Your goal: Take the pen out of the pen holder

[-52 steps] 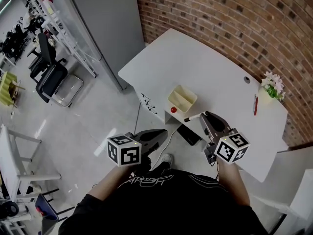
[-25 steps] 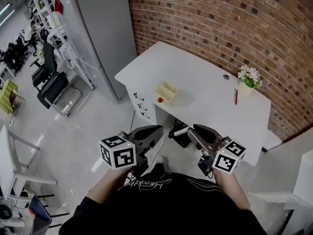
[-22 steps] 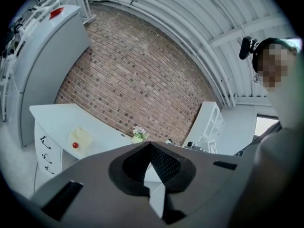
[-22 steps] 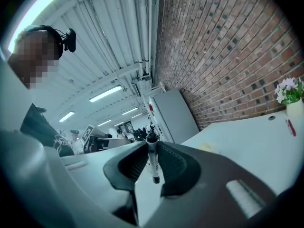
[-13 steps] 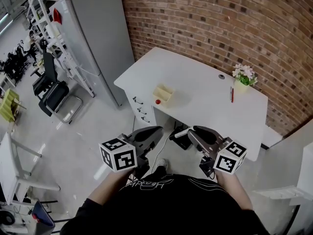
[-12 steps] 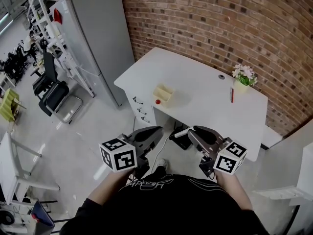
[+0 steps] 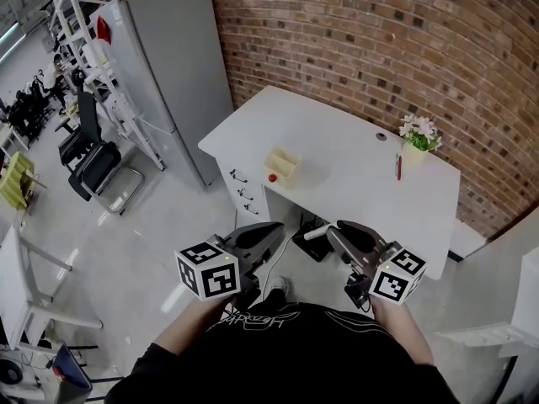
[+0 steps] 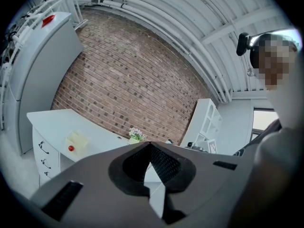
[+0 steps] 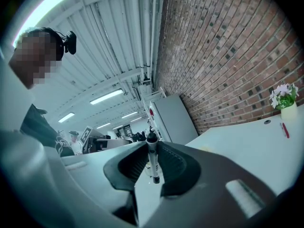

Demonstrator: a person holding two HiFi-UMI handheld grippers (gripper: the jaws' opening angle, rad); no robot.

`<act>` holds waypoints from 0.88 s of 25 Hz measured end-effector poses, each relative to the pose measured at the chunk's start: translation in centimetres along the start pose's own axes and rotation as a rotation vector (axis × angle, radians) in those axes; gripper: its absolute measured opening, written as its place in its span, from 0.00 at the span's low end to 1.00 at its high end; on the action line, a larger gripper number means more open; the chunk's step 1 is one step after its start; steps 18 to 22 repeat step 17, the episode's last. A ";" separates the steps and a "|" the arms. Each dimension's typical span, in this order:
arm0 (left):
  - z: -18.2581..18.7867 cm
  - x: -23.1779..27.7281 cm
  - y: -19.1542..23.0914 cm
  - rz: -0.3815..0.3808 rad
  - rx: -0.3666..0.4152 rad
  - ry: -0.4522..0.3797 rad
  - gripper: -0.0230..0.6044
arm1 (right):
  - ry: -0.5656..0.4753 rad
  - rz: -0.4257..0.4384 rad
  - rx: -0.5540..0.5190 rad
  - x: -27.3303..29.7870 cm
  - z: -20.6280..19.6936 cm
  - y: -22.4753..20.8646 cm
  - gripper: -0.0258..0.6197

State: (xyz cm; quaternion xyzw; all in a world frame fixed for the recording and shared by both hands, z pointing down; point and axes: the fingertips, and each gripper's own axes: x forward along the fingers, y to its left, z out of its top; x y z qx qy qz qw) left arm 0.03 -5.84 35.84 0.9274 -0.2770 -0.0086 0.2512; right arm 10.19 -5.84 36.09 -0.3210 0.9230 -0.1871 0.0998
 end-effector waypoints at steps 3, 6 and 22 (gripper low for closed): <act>-0.3 0.1 -0.3 -0.003 -0.001 0.006 0.04 | -0.002 -0.007 -0.001 -0.4 0.0 0.0 0.15; -0.5 0.1 -0.4 -0.001 0.001 0.011 0.04 | -0.006 -0.005 -0.002 -0.4 -0.1 0.0 0.15; -1.2 0.5 0.0 0.000 -0.012 0.024 0.04 | -0.002 -0.013 0.002 -0.4 -0.4 -0.4 0.15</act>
